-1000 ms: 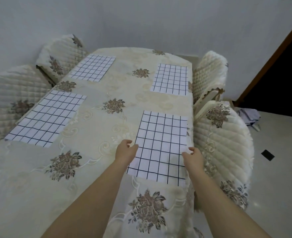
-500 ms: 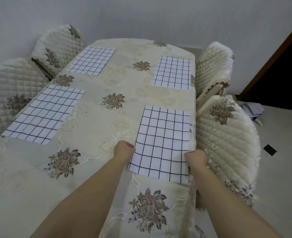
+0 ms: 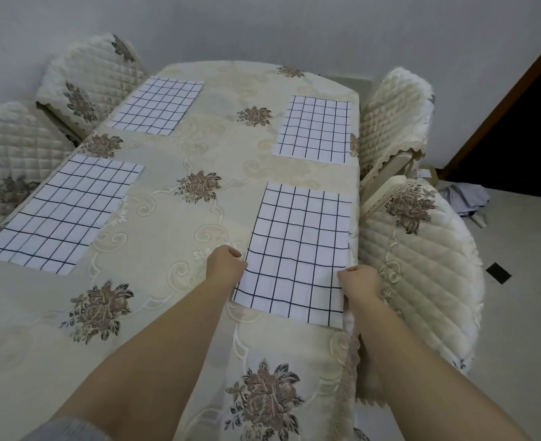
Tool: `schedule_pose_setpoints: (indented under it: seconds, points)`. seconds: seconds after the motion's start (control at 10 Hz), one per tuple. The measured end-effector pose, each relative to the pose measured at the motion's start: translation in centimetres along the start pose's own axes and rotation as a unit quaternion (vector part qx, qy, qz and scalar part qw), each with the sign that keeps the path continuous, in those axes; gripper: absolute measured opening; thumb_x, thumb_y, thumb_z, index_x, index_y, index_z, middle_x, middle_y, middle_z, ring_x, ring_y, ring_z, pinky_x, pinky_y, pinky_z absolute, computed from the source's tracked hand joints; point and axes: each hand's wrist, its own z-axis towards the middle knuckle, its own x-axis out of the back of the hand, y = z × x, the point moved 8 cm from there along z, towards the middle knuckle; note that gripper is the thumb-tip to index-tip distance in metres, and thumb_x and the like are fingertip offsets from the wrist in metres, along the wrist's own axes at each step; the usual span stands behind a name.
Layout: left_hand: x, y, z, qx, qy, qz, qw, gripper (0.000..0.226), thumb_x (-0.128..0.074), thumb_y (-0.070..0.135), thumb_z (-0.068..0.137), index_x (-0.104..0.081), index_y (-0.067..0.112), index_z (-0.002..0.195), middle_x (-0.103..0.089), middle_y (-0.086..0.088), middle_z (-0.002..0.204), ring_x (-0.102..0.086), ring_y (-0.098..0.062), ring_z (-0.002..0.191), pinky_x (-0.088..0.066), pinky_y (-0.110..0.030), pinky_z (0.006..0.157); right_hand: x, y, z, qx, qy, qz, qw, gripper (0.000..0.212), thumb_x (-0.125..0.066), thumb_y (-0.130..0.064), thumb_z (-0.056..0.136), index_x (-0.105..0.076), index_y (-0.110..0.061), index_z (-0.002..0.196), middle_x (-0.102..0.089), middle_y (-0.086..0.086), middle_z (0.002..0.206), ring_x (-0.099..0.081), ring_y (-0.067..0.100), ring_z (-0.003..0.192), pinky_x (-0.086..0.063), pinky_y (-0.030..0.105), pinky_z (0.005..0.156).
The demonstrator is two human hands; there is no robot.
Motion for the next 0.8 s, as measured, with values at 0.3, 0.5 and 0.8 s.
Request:
schedule_pose_setpoints:
  seconds: [0.3, 0.5, 0.8]
  points:
    - [-0.1, 0.0, -0.2, -0.014, 0.006, 0.057, 0.998, 0.028, -0.068, 0.008, 0.082, -0.063, 0.004, 0.109, -0.066, -0.013, 0.111, -0.061, -0.026, 0.103, -0.041, -0.024, 0.075, -0.2, 0.6, -0.2, -0.009, 0.004, -0.065, 0.998, 0.014, -0.057, -0.009, 0.084, -0.066, 0.001, 0.089, -0.061, 0.014, 0.085, -0.060, 0.029, 0.083, -0.040, 0.026, 0.068]
    - [-0.1, -0.4, -0.7, -0.010, 0.009, 0.076, 0.997, 0.026, -0.064, 0.005, 0.082, -0.062, 0.005, 0.107, -0.066, -0.012, 0.110, -0.061, -0.026, 0.102, -0.040, -0.024, 0.074, -0.3, 0.7, -0.8, -0.009, 0.004, -0.092, 0.996, 0.024, -0.057, -0.012, 0.085, -0.067, 0.003, 0.101, -0.068, 0.019, 0.103, -0.061, 0.030, 0.086, -0.044, 0.028, 0.069]
    - [1.1, -0.8, -1.3, -0.016, 0.019, 0.054, 0.998, 0.009, -0.061, 0.016, 0.081, -0.064, 0.011, 0.087, -0.063, -0.002, 0.081, -0.059, -0.020, 0.080, -0.042, -0.026, 0.068, 0.4, -0.6, -2.2, 0.057, 0.035, -0.131, 0.989, 0.029, -0.059, -0.018, 0.083, -0.054, -0.001, 0.107, -0.059, 0.019, 0.113, -0.057, 0.035, 0.103, -0.045, 0.034, 0.078]
